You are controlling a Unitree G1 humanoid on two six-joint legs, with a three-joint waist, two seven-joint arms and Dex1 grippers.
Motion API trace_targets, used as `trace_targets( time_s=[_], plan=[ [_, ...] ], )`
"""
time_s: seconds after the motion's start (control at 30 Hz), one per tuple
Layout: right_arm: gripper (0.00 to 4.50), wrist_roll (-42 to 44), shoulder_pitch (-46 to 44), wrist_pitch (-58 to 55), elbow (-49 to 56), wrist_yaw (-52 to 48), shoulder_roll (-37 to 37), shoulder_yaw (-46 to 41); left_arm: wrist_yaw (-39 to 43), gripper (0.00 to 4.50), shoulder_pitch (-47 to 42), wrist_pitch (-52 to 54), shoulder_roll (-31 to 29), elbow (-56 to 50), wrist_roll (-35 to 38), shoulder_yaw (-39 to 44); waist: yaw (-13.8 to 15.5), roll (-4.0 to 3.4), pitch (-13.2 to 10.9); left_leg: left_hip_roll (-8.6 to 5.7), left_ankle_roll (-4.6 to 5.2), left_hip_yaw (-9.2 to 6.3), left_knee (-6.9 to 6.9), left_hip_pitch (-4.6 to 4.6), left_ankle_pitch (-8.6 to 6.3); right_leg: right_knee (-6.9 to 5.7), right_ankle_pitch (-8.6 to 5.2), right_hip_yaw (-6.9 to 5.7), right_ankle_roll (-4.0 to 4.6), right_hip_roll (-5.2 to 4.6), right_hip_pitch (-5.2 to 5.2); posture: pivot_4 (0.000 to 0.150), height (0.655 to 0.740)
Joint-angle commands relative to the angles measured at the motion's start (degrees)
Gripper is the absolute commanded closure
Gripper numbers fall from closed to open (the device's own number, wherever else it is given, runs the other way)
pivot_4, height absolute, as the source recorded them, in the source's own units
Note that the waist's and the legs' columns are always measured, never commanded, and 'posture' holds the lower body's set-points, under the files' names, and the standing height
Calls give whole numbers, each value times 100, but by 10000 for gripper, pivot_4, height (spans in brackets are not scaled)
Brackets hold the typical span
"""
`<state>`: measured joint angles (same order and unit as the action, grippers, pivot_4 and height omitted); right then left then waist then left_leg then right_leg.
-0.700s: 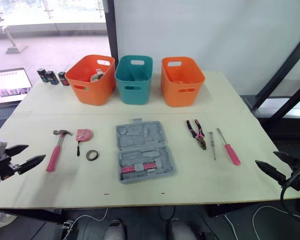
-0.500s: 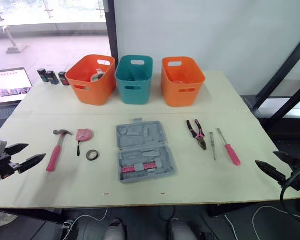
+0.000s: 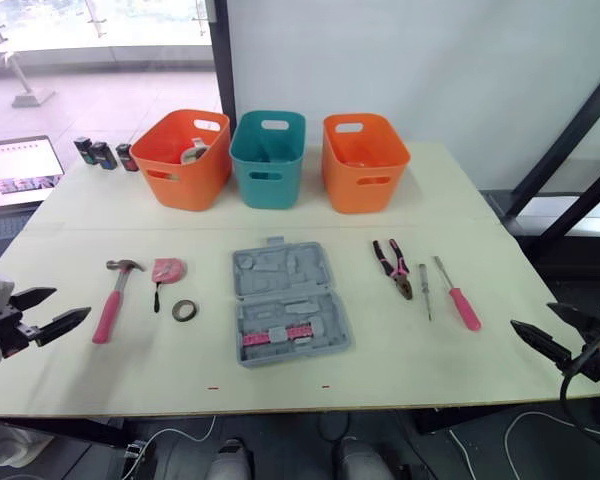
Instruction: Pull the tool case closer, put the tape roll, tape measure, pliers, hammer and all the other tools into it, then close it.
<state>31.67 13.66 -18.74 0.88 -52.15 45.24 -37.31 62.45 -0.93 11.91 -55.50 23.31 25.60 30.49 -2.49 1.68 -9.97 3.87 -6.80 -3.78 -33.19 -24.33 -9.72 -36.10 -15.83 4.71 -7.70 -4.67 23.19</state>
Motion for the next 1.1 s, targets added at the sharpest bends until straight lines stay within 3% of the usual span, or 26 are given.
trace_targets(
  time_s=[0.03,0.27,0.37,0.47,0.67,0.7,0.87,1.1],
  plan=[
    [506,15,-12,97,93,10,-2,-128,46,0,-93,-101,-71,39,-1,71,0,0,0,0,0,0,0,0,0,0,0,0,0,0,0,1500,7400],
    [506,-9,12,48,252,107,-36,-39,23,0,-89,-65,46,-25,-46,-66,0,0,0,0,0,0,0,0,0,-1,0,0,0,0,0,1500,7400],
    [506,153,-224,-333,795,326,-70,324,-30,0,-114,112,383,-493,58,-329,-5,-2,1,0,0,1,0,1,0,-2,0,1,0,0,-1,1500,7400],
    [9406,70,-737,-717,1338,671,-141,1071,-207,9203,-223,314,888,-1203,71,-848,-6,-3,2,0,1,0,-4,7,1,-7,1,1,-1,1,-9,1500,7400],
    [40615,-475,-2280,-1424,1688,1054,-405,3088,-720,41374,-972,317,1551,-1524,-606,-2035,26,-2,2,0,3,-10,-12,3,2,-12,3,-1,-6,10,-10,1500,7400],
    [44405,-684,-2608,-1470,1555,1114,-524,3458,-801,44785,-1120,276,1610,-1424,-776,-2224,27,-2,2,-1,3,-10,-14,1,2,-12,3,-1,-6,10,-10,1500,7400],
    [44405,-1813,-4073,-1391,60,1141,-1034,4894,-1269,44785,-1798,484,1907,-943,-1456,-2956,7,-2,2,-2,4,-11,-19,0,3,-13,5,-3,-10,11,-11,1500,7400],
    [44405,-3024,-5090,-747,-1807,812,-1277,5982,-1298,44785,-2168,489,2160,-672,-1827,-3519,34,-3,1,-4,9,-22,-10,-7,-1,-23,12,-13,-36,12,-6,1500,7400]
  ],
)
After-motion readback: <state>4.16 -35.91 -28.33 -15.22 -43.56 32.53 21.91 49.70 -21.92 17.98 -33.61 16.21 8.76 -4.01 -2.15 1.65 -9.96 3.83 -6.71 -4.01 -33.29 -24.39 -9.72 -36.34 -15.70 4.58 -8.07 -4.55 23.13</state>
